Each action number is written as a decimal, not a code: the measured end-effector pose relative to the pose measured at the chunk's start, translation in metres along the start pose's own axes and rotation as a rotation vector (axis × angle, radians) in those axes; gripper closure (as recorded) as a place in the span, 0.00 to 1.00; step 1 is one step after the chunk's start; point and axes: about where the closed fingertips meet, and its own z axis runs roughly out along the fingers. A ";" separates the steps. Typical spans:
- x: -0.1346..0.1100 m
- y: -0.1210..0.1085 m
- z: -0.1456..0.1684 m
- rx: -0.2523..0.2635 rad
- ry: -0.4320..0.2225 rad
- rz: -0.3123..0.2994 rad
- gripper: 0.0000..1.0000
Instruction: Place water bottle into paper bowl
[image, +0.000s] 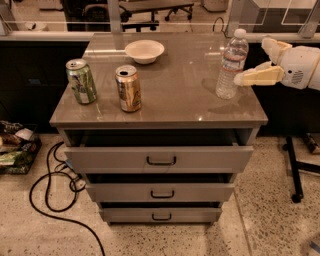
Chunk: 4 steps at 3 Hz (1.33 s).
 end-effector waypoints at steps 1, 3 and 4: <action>0.007 -0.007 0.013 -0.012 -0.036 0.038 0.00; 0.027 -0.015 0.029 -0.021 -0.054 0.124 0.00; 0.030 -0.016 0.043 -0.055 -0.076 0.127 0.00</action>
Offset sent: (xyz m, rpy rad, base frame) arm 0.0325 0.0014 -0.0338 0.1231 0.1030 -0.0124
